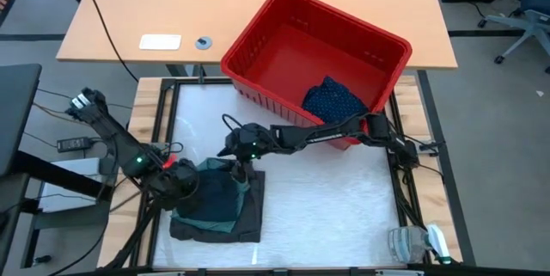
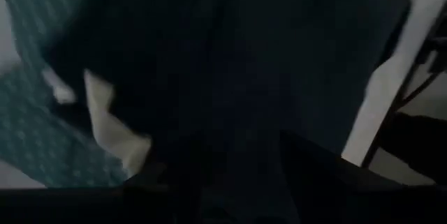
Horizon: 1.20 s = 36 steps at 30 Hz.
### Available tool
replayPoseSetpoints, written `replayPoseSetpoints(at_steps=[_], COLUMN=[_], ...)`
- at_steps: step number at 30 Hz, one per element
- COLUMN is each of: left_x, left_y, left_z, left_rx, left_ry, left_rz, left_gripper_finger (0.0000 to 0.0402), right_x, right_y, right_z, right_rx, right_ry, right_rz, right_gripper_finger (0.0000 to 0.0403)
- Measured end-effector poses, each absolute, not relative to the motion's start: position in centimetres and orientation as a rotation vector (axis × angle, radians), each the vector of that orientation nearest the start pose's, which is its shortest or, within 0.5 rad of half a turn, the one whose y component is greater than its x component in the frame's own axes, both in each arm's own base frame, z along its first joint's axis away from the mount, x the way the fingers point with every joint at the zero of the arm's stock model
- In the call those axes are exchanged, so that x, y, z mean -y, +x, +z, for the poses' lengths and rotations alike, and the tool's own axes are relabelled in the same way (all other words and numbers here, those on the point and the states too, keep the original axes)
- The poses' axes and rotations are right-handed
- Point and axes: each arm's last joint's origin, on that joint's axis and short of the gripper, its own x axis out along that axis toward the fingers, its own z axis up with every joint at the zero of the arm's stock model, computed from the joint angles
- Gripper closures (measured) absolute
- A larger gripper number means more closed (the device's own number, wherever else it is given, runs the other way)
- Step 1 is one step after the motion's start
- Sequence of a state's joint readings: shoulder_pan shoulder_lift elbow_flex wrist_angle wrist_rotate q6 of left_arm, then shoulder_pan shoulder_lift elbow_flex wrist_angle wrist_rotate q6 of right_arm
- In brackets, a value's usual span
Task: Fold laundry
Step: Put the dark blue shorts into the red bin
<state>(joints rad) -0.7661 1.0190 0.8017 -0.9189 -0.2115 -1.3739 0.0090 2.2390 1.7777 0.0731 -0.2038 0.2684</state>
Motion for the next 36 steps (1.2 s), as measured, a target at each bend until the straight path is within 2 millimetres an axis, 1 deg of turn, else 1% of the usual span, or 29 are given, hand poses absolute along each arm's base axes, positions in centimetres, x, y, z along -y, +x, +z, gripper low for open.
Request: replayPoseSetpoints(at_steps=[3, 6, 8, 10, 12, 13, 16, 18, 21, 23, 28, 32, 34, 36], left_x=[11.9, 12.5, 12.8, 13.3, 14.3, 14.9, 17.0, 18.4, 19.6, 20.0, 20.1, 19.9, 20.0, 20.0], left_y=[13.1, 13.3, 13.3, 13.5, 13.9, 14.1, 14.6, 15.3, 16.3, 16.8, 17.1, 17.4, 17.4, 17.5], left_z=[24.6, 26.4, 28.3, 30.0, 30.8, 30.6, 28.6, 27.0, 24.5, 23.2, 20.6, 19.3, 19.3, 19.6], left_rx=[-1.158, -1.137, -1.103, -1.061, -1.035, -1.033, -1.069, -1.103, -1.153, -1.181, -1.285, -1.345, -1.345, -1.338], left_ry=[-0.749, -0.741, -0.688, -0.623, -0.497, -0.407, -0.120, 0.028, 0.161, 0.223, 0.315, 0.322, 0.306, 0.294], left_rz=[0.265, 0.161, 0.058, -0.034, -0.123, -0.165, -0.254, -0.282, -0.246, -0.193, -0.038, 0.056, 0.069, 0.068], left_gripper_finger=[0.0214, 0.0214, 0.0214, 0.0214, 0.0214, 0.0214, 0.0214, 0.0214, 0.0214, 0.0214, 0.0214, 0.0221, 0.0243, 0.0282], right_x=[-1.6, -3.8, -5.2, -6.3, -6.5, -6.7, -6.5, -6.5, -6.7, -6.9, -8.3, -9.1, -9.3, -9.4], right_y=[51.9, 51.6, 51.2, 50.9, 50.8, 50.8, 50.8, 50.8, 50.6, 50.5, 50.1, 49.9, 49.8, 49.8], right_z=[21.2, 20.9, 20.8, 20.5, 20.4, 20.4, 20.4, 20.4, 20.2, 20.0, 19.8, 19.7, 19.7, 19.7], right_rx=[-0.444, -0.487, -0.521, -0.545, -0.551, -0.546, -0.538, -0.543, -0.563, -0.587, -0.624, -0.636, -0.636, -0.637], right_ry=[0.313, 0.252, 0.197, 0.157, 0.137, 0.137, 0.168, 0.212, 0.288, 0.321, 0.338, 0.336, 0.345, 0.358], right_rz=[0.183, 0.211, 0.180, 0.111, 0.017, -0.015, -0.072, -0.086, -0.106, -0.114, -0.100, -0.087, -0.088, -0.091], right_gripper_finger=[0.0139, 0.0140, 0.0144, 0.0148, 0.0151, 0.0152, 0.0155, 0.0155, 0.0155, 0.0155, 0.0155, 0.0155, 0.0155, 0.0155])
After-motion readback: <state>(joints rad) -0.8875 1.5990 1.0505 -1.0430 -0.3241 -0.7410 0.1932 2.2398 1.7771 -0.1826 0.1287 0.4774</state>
